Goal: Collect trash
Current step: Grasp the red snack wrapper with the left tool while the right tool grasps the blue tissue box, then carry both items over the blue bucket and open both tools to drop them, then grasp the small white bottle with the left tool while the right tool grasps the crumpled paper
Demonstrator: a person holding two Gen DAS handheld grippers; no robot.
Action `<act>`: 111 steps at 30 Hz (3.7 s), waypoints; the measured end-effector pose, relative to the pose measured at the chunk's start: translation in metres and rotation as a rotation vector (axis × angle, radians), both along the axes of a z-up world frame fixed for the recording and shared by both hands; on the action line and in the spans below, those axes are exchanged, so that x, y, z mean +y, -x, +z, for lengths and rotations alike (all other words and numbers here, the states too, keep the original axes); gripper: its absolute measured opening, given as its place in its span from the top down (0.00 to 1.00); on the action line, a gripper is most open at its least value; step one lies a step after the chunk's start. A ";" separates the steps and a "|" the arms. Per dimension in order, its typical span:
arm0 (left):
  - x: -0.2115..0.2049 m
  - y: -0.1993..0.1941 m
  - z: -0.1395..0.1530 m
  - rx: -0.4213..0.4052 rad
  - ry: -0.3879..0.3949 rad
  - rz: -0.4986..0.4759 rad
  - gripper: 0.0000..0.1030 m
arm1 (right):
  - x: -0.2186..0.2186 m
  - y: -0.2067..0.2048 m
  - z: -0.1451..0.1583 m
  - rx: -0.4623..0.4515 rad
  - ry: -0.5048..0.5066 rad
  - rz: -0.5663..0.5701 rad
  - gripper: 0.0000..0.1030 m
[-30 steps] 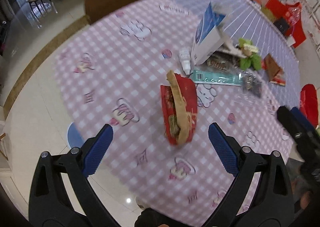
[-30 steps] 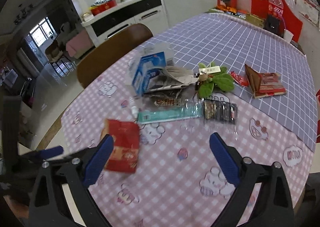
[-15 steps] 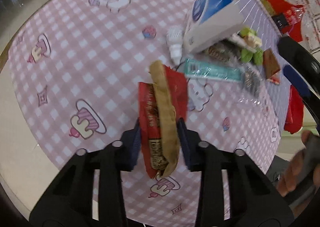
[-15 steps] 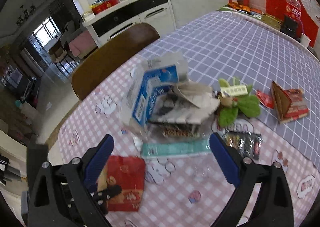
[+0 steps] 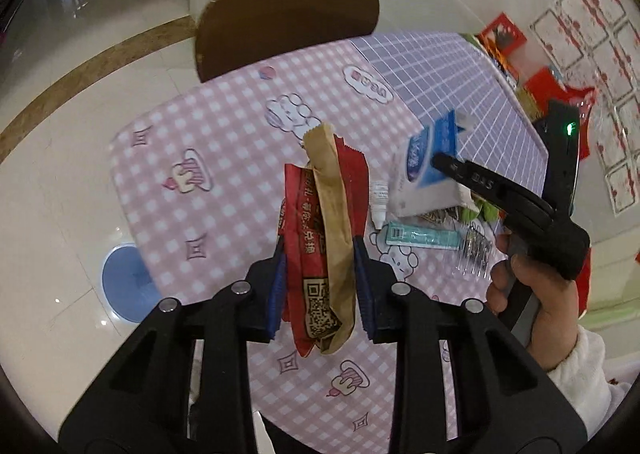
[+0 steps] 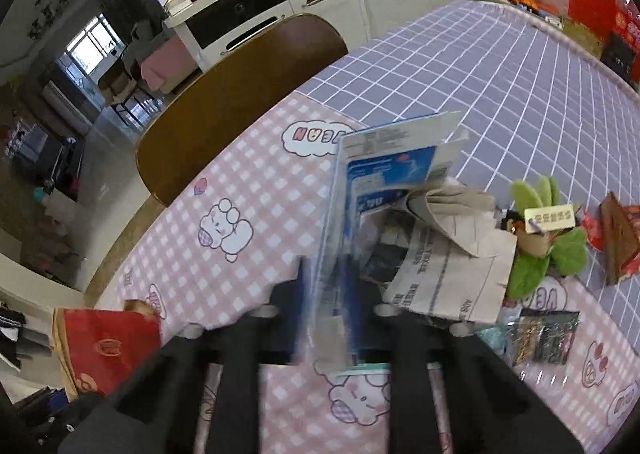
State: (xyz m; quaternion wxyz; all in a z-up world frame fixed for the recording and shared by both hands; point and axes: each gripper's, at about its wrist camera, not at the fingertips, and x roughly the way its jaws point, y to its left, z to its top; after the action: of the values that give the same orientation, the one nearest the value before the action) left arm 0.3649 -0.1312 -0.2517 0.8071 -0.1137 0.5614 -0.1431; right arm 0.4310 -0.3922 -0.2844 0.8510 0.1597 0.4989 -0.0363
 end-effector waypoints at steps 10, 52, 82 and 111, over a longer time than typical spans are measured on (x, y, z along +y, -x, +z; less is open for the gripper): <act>0.087 0.002 0.018 -0.056 0.092 0.081 0.71 | 0.052 0.040 0.108 -0.279 0.199 0.003 0.95; 0.423 0.075 -0.348 0.534 0.008 0.496 0.70 | 0.534 0.046 -0.305 0.503 0.036 0.600 0.65; 0.326 0.063 -0.175 0.300 -0.109 0.415 0.37 | 0.378 0.057 -0.124 0.215 -0.101 0.469 0.58; -0.102 -0.049 -0.117 0.072 -0.128 -0.007 0.32 | -0.073 0.096 -0.046 -0.067 -0.191 -0.251 0.42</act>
State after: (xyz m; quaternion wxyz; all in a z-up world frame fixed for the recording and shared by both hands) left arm 0.4135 -0.2335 -0.3687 0.7916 -0.0652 0.5983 -0.1056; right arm 0.3345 -0.4647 -0.3304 0.8369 0.3020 0.4477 -0.0894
